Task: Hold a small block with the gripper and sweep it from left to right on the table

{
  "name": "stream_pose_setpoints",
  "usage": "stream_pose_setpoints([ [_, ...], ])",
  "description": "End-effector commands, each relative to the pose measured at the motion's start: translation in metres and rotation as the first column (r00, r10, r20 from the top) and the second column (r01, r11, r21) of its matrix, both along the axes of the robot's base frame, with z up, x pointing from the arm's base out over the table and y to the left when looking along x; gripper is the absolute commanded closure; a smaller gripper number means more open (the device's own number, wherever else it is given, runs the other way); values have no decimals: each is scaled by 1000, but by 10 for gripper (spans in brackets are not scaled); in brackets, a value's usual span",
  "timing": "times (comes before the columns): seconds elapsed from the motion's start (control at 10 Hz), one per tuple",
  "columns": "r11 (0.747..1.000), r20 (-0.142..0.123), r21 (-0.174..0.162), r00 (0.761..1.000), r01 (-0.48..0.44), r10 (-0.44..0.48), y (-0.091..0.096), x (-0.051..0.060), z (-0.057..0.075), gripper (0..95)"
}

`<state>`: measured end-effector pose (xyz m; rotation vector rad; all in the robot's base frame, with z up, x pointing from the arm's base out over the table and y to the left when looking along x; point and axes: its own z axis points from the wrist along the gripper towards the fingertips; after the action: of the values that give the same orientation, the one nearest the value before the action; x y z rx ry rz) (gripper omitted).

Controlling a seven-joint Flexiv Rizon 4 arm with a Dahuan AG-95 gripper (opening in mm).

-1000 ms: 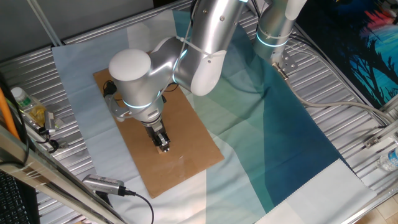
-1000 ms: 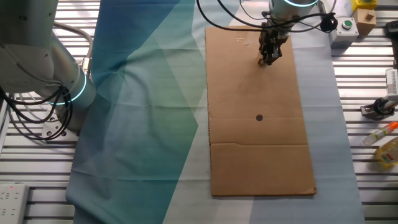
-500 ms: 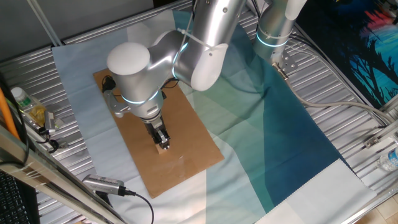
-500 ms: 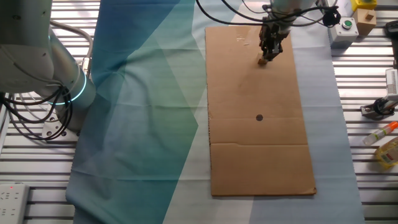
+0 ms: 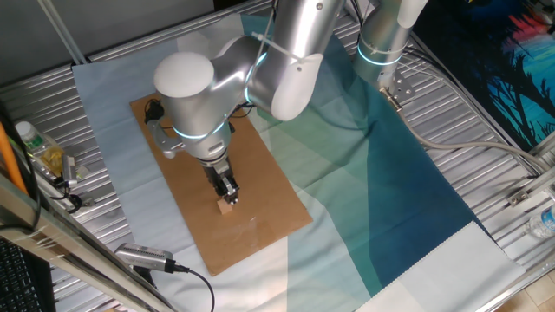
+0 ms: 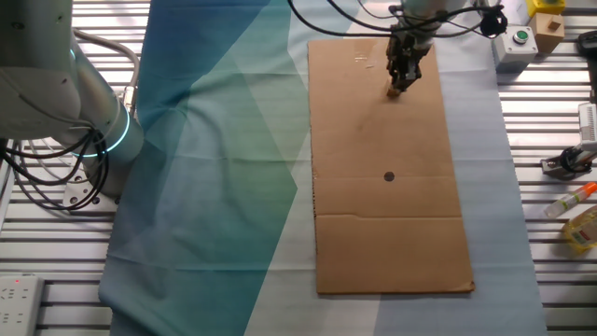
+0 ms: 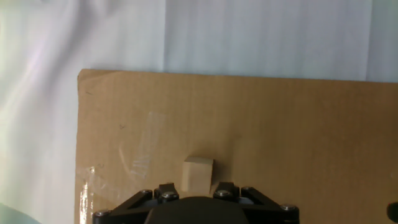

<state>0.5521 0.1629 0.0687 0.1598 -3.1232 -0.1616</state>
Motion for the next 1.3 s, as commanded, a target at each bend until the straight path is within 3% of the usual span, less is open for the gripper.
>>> stream_pose_setpoints([
  [0.1,1000,6,-19,1000,-12,12,-4,1,3,570],
  [0.2,1000,7,-24,1000,-18,19,-7,2,5,570],
  [0.3,999,6,-28,999,-39,39,-20,6,13,760],
  [0.5,998,4,-31,999,-53,53,-30,9,19,760],
  [0.8,996,-16,-40,997,-82,82,-54,8,46,760],
  [0.9,994,-20,-53,995,-100,99,-61,8,53,950],
  [1.2,991,-48,-58,992,-121,118,-76,3,72,950],
  [1.3,988,-70,-63,989,-138,133,-86,-1,83,950],
])
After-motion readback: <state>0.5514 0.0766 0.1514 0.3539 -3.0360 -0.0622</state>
